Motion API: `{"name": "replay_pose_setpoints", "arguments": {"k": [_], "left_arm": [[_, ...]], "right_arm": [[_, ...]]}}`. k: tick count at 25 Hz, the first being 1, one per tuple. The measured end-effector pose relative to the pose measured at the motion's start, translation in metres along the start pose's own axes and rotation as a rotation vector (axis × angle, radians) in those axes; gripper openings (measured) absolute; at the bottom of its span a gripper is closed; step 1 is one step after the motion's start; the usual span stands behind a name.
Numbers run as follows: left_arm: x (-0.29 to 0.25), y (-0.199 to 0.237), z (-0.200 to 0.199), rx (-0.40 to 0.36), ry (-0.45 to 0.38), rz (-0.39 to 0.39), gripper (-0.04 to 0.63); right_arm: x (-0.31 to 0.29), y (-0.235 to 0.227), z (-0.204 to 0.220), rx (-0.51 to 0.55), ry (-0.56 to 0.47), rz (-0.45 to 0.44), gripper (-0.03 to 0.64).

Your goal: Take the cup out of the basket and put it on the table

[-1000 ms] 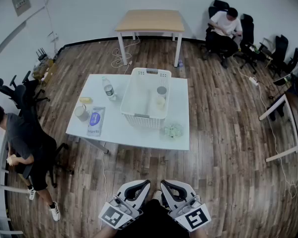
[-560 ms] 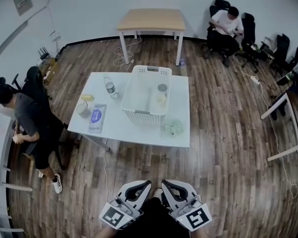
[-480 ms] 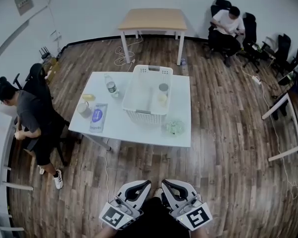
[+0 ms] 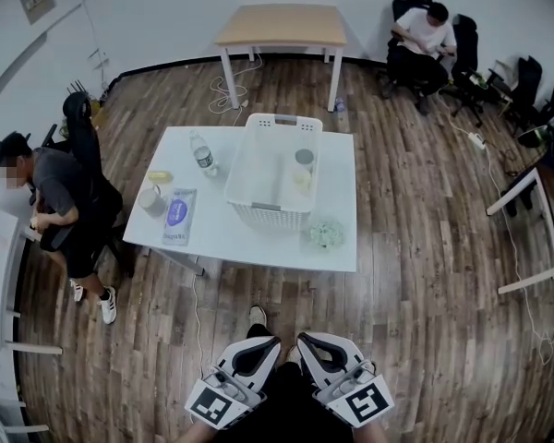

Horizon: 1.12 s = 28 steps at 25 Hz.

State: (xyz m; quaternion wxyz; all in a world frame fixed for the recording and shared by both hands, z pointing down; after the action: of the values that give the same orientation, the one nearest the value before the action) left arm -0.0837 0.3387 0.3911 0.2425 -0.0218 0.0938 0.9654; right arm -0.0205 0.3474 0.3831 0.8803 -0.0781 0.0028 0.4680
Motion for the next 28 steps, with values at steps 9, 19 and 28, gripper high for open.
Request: {"name": "replay_pose_setpoints", "arguments": {"k": [9,19,28], "left_arm": [[-0.024,0.051,-0.013,-0.003,-0.006,0.057,0.009],[-0.043,0.139,-0.042,-0.028,-0.041,0.087,0.009],[-0.038,0.205,-0.04,-0.054,-0.013,0.098,0.009]], "right_arm": [[-0.052,-0.023,-0.013,0.015,-0.002,0.038,0.025],[-0.136,-0.047,-0.033,0.045,0.008,0.07,0.025],[-0.2,-0.048,-0.032,0.057,0.046,0.099,0.025]]}}
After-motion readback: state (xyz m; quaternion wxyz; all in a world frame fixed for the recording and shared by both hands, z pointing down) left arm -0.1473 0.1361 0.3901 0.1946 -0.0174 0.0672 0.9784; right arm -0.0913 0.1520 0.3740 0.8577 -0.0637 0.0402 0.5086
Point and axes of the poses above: the fingertips, and each gripper's own axes: x backward along the fingers, y to its left, z out of its underside, the point moved 2 cm from there along x, backward along the fingers, and after that the axes turned 4 degrees about y, right-handed, at the moved point
